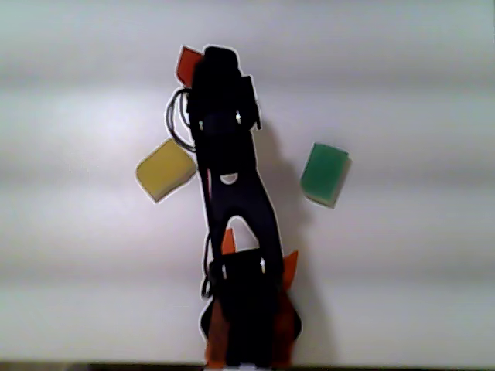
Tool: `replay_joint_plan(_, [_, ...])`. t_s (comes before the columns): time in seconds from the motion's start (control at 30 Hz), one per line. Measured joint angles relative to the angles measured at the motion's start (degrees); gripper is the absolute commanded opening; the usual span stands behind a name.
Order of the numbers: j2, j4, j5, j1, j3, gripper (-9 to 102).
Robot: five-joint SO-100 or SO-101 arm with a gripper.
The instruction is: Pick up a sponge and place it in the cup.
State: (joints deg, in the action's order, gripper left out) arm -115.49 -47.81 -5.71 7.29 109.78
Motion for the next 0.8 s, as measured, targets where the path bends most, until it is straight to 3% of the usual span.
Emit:
replay_joint_plan(0.3, [-0.6, 0.8, 0.0, 1.0, 1.8, 45])
replay_joint_plan(0.53, [-7.4, -9.4, -0.9, -1.5, 1.0, 12])
replay_joint_plan(0.8, [-18.7, -22.3, 4.2, -5.7, -4.4, 0])
